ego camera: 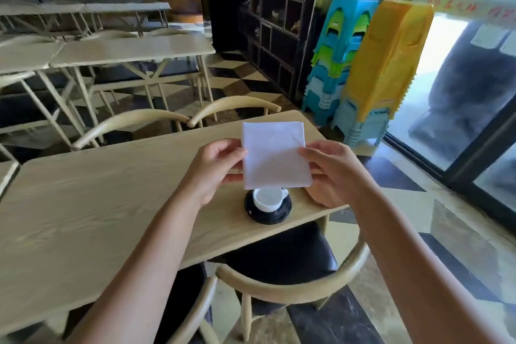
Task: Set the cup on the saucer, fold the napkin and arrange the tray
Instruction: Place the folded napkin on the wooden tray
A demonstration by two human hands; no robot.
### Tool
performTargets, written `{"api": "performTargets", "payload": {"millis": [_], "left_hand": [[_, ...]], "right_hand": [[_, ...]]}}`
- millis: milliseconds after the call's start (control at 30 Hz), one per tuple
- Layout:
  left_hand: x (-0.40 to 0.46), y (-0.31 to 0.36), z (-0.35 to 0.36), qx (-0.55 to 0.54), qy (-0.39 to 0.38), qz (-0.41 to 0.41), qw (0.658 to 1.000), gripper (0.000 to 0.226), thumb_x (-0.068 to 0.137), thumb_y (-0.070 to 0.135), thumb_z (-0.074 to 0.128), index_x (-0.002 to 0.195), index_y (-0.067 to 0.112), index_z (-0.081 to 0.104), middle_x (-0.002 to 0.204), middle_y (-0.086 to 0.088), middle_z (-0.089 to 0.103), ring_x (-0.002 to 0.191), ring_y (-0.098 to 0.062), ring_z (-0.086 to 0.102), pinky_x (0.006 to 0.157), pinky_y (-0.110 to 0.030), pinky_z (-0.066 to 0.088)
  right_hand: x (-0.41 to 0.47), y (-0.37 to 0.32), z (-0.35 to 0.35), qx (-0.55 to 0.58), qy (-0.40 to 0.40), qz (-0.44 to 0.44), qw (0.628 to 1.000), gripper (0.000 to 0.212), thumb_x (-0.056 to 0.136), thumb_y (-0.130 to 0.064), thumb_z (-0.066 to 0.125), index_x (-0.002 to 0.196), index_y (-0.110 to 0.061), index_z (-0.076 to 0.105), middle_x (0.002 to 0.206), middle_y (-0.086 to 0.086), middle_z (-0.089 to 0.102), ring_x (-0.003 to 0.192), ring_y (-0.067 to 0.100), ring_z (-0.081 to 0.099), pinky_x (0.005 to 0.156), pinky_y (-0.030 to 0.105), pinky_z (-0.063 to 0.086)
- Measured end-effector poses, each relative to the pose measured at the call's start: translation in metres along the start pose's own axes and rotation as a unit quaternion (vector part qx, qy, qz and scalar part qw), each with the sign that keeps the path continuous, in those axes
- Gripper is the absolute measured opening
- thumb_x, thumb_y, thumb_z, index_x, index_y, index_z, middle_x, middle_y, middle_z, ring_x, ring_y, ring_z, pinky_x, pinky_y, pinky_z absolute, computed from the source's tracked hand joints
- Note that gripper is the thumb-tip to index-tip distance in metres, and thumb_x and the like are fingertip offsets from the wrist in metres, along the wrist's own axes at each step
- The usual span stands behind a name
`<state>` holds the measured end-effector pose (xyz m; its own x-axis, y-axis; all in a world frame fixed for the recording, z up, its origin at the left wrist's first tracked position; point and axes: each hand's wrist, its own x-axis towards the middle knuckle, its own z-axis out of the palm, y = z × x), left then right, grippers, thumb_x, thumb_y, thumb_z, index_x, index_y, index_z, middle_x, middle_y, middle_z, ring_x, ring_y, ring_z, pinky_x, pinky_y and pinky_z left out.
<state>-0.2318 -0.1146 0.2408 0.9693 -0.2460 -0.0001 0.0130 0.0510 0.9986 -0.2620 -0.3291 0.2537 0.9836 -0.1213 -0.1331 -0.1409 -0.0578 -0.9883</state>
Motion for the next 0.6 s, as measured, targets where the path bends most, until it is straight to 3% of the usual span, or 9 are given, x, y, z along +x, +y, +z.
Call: {"api": "performTargets", "payload": {"millis": [67, 167, 267, 433, 600], "left_hand": [[-0.006, 0.001, 0.041, -0.01, 0.005, 0.008, 1.0, 0.014, 0.09, 0.011, 0.055, 0.091, 0.019, 0.067, 0.087, -0.003, 0.072, 0.073, -0.016, 0.07, 0.054, -0.026, 0.055], [-0.011, 0.004, 0.092, -0.029, 0.003, 0.009, 1.0, 0.013, 0.09, 0.011, 0.055, 0.091, 0.017, 0.067, 0.085, -0.006, 0.07, 0.067, -0.013, 0.069, 0.053, -0.028, 0.056], [-0.011, 0.008, 0.127, -0.034, -0.004, 0.008, 0.999, 0.014, 0.089, 0.01, 0.055, 0.088, 0.018, 0.067, 0.077, -0.001, 0.072, 0.064, -0.012, 0.069, 0.055, -0.029, 0.058], [-0.004, 0.01, 0.157, -0.035, -0.021, 0.002, 0.999, 0.012, 0.089, 0.011, 0.055, 0.091, 0.016, 0.066, 0.086, -0.005, 0.071, 0.07, -0.016, 0.07, 0.06, -0.029, 0.059], [0.022, 0.013, 0.169, -0.036, -0.026, 0.007, 0.999, 0.012, 0.089, 0.011, 0.056, 0.089, 0.016, 0.067, 0.083, -0.004, 0.07, 0.066, -0.013, 0.07, 0.053, -0.024, 0.055]], "right_hand": [[-0.015, -0.004, -0.038, -0.019, 0.006, -0.017, 1.0, 0.015, 0.085, -0.019, 0.064, 0.093, -0.006, 0.066, 0.088, 0.011, 0.07, 0.073, 0.015, 0.07, 0.061, 0.028, 0.059], [-0.032, -0.012, -0.088, -0.042, 0.024, -0.015, 0.999, 0.017, 0.085, -0.02, 0.064, 0.095, -0.006, 0.067, 0.091, 0.01, 0.071, 0.078, 0.018, 0.07, 0.064, 0.029, 0.059], [-0.041, -0.016, -0.124, -0.049, 0.032, -0.016, 0.998, 0.011, 0.085, -0.019, 0.065, 0.089, -0.011, 0.068, 0.088, 0.008, 0.071, 0.072, 0.013, 0.069, 0.055, 0.023, 0.054], [-0.041, -0.018, -0.156, -0.051, 0.035, -0.015, 0.998, 0.008, 0.084, -0.019, 0.065, 0.088, -0.013, 0.068, 0.087, 0.006, 0.072, 0.072, 0.013, 0.069, 0.052, 0.019, 0.052], [-0.023, -0.018, -0.171, -0.034, 0.037, -0.01, 0.999, 0.006, 0.084, -0.016, 0.064, 0.088, -0.013, 0.067, 0.083, 0.004, 0.072, 0.069, 0.011, 0.069, 0.053, 0.019, 0.053]]}}
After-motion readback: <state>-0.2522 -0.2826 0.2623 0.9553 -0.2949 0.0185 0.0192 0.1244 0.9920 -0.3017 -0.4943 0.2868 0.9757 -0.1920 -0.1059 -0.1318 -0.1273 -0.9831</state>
